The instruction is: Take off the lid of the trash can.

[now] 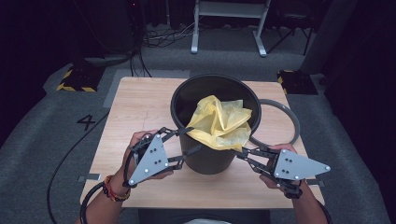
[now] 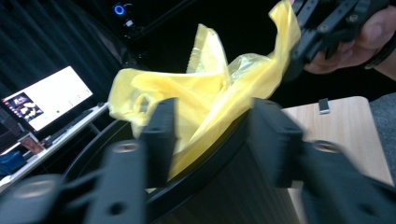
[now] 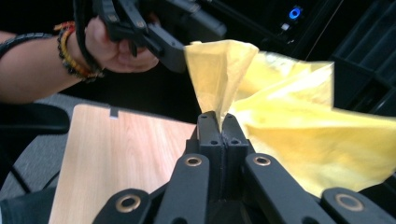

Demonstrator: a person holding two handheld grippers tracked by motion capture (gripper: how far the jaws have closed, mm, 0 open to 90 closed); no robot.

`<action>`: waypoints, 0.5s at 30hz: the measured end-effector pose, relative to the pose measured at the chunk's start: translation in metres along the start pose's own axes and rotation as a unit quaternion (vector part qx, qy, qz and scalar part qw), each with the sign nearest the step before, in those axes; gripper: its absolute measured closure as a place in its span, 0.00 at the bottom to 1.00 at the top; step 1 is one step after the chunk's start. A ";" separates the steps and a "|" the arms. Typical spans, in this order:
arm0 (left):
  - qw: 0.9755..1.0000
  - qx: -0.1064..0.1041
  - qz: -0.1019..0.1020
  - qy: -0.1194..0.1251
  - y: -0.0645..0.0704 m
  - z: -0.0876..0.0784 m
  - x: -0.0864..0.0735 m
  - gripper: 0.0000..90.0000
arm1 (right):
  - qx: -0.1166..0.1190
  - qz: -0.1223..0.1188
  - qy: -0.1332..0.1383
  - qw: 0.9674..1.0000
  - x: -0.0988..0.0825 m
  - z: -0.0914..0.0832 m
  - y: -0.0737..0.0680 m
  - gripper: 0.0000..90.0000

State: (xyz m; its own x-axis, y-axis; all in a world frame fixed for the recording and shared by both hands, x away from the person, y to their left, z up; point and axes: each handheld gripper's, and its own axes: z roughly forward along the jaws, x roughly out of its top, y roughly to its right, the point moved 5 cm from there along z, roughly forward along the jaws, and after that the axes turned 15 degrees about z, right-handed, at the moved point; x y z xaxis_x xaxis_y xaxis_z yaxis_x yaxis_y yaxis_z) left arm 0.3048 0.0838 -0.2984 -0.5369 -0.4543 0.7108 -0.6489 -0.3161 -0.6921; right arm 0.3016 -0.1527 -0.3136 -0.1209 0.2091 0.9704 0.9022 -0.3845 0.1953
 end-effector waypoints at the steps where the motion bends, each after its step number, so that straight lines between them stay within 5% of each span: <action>1: 1.000 -0.008 -0.001 0.004 0.001 0.001 0.002 0.47 | -0.002 -0.003 -0.005 1.000 -0.001 0.001 -0.001 1.00; 4: 1.000 -0.021 0.021 0.006 0.009 0.007 0.009 0.44 | 0.007 -0.007 -0.010 1.000 -0.006 0.006 -0.008 1.00; 7: 0.999 -0.028 0.046 -0.003 0.015 0.013 0.012 0.53 | 0.009 -0.012 -0.013 1.000 -0.011 0.008 -0.010 1.00; 11: 0.995 -0.058 0.075 -0.008 0.024 0.017 0.013 0.88 | 0.016 -0.009 -0.021 1.000 -0.019 0.008 -0.011 1.00; 15: 0.994 -0.066 0.081 -0.017 0.029 0.018 0.009 1.00 | 0.020 0.003 -0.024 1.000 -0.025 0.006 -0.008 1.00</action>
State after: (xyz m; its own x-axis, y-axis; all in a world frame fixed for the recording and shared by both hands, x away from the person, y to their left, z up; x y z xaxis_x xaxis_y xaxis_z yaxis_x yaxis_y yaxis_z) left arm 0.2903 0.0557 -0.3146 -0.6230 -0.5185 0.5856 -0.6222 -0.1251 -0.7728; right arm 0.2998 -0.1498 -0.3405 -0.0964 0.2503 0.9634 0.9190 -0.3493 0.1827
